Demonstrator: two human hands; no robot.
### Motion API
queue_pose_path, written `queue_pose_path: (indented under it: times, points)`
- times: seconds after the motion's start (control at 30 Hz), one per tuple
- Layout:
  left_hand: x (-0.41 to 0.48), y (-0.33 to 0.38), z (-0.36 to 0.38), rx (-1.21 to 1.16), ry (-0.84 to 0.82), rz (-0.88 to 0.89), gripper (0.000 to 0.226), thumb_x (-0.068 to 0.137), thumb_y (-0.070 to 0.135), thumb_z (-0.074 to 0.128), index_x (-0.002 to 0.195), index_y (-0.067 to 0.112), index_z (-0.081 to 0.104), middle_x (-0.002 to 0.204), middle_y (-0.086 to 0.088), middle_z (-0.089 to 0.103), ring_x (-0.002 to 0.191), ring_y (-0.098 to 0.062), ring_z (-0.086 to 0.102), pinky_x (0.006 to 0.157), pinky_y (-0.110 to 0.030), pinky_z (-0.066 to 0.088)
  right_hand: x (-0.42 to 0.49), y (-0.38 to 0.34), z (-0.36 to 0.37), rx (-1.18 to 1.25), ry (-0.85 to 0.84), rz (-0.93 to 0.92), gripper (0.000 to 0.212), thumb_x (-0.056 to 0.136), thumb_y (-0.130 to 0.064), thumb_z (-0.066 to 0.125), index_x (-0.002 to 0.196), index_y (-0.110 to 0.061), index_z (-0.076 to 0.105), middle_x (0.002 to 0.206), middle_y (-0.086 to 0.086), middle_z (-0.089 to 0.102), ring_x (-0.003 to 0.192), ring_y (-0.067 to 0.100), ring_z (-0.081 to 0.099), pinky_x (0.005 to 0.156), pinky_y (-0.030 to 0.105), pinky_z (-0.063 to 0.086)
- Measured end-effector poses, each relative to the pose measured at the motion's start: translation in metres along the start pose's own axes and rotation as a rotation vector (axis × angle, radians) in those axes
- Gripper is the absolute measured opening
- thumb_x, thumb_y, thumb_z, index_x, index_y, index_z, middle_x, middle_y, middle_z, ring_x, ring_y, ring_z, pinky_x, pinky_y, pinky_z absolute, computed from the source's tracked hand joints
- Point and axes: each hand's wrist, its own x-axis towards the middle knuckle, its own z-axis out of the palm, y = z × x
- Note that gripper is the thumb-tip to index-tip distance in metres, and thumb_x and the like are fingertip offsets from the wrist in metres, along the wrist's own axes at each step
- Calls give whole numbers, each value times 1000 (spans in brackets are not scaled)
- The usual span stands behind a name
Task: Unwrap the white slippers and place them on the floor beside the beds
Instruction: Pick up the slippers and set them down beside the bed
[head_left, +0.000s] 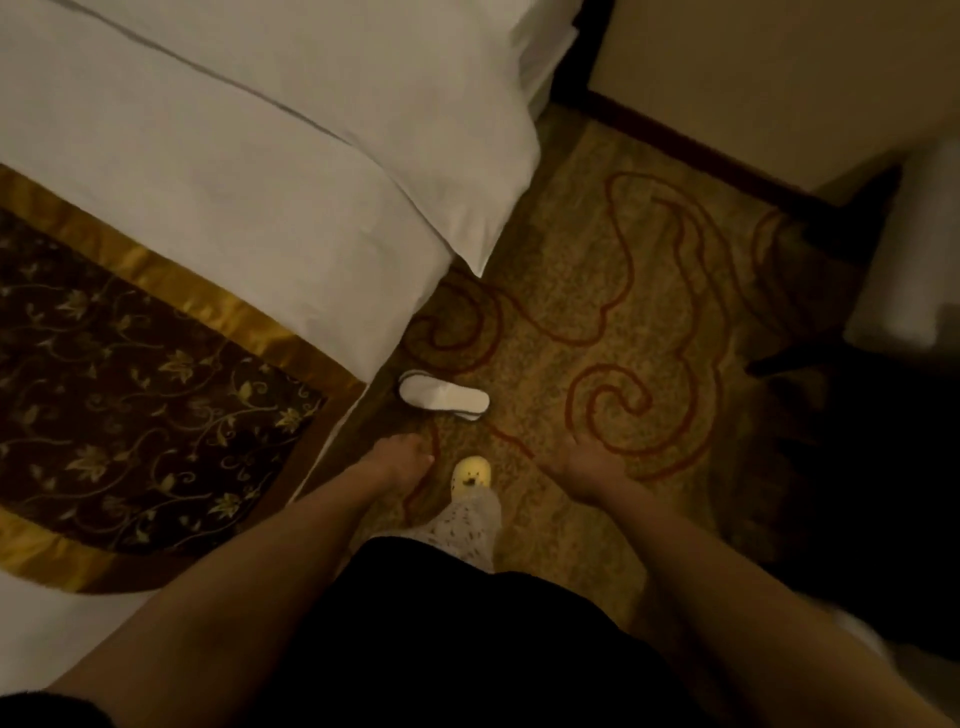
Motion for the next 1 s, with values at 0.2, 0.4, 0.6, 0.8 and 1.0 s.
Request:
queue_pose_path:
  times: [0.2, 0.4, 0.6, 0.8, 1.0]
  points:
    - [38, 14, -30, -137, -3, -69, 44, 99, 31, 33, 135, 9, 41, 140, -15, 46, 127, -31, 45, 106, -39, 37, 59, -13, -73, -105, -12, -127, 72, 92, -55, 37, 142, -6, 26, 152, 19, 24, 139, 36, 24, 112, 44, 23]
    - [73, 46, -42, -426, 63, -224, 48, 96, 36, 40, 135, 9, 42, 138, -16, 48, 125, -32, 47, 104, -39, 40, 109, -11, -131, -217, -48, -270, 64, 94, -48, 38, 141, -6, 29, 149, 21, 30, 135, 36, 30, 110, 44, 28]
    - [118, 88, -28, -609, 219, -352, 48, 95, 33, 43, 137, 10, 41, 141, -17, 46, 126, -32, 46, 105, -40, 39, 178, 4, -175, -381, -152, -387, 64, 95, -45, 39, 143, -5, 25, 150, 21, 26, 138, 37, 25, 111, 44, 25]
    - [168, 113, 6, -749, 306, -420, 60, 96, 31, 43, 149, 15, 19, 154, -15, 25, 140, -31, 28, 116, -37, 22, 263, 7, -173, -440, -205, -485, 67, 94, -49, 38, 144, -7, 25, 150, 20, 27, 137, 36, 28, 111, 48, 30]
    - [267, 102, 60, -905, 336, -519, 44, 100, 24, 37, 141, 8, 34, 147, -18, 36, 133, -30, 36, 109, -27, 22, 367, 5, -96, -455, -259, -559, 65, 95, -48, 34, 146, -9, 21, 152, 18, 23, 139, 35, 22, 113, 47, 24]
